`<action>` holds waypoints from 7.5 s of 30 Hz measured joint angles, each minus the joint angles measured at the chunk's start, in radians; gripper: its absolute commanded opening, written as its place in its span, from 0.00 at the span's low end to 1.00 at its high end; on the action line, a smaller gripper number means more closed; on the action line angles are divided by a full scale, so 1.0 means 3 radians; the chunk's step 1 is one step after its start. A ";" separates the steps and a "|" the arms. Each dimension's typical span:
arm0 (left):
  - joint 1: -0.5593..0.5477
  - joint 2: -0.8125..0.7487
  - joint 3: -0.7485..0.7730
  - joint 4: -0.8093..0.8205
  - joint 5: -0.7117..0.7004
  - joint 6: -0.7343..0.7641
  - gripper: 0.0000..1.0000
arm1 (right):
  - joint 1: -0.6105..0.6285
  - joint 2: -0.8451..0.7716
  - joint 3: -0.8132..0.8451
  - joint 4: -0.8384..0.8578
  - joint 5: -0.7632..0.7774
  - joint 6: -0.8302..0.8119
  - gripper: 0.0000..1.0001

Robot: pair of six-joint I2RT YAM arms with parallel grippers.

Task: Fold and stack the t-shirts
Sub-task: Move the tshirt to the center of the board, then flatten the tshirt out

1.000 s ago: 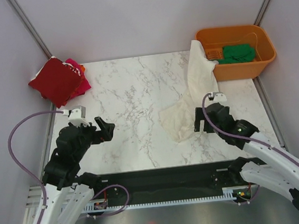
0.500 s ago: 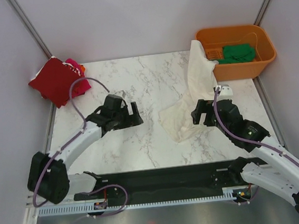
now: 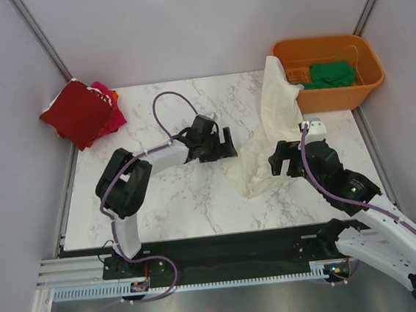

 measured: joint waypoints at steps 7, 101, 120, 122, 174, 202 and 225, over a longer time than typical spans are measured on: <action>-0.0182 0.0242 0.0153 0.0210 0.0081 -0.0151 0.24 | 0.0000 -0.0020 0.0001 -0.0062 0.0131 -0.0121 0.98; 0.1452 -0.3848 -0.1339 -0.1906 -0.0346 0.0805 0.02 | 0.0596 0.1916 0.0404 0.0151 -0.0061 -0.0280 0.98; 0.1452 -0.3833 -0.1339 -0.1902 -0.0350 0.0805 0.02 | -0.0759 0.4032 0.2045 0.0580 -0.0272 -0.0451 0.75; 0.1451 -0.3833 -0.1339 -0.1902 -0.0350 0.0805 0.02 | -0.0825 0.4164 0.2154 0.0598 -0.0314 -0.0470 0.74; 0.1452 -0.4311 0.1573 -0.2120 0.0178 0.1843 0.02 | -0.0973 -0.0490 0.2037 0.0807 -0.1684 -0.0679 0.00; 0.1849 -0.0259 0.3271 -0.1368 0.1204 0.2538 1.00 | -0.1052 0.2204 0.2015 0.1278 -0.0242 -0.1045 0.98; 0.2036 -0.1851 0.0533 -0.1661 -0.0418 0.1471 0.95 | -0.1006 0.1504 0.0927 0.0960 -0.1144 -0.0174 0.98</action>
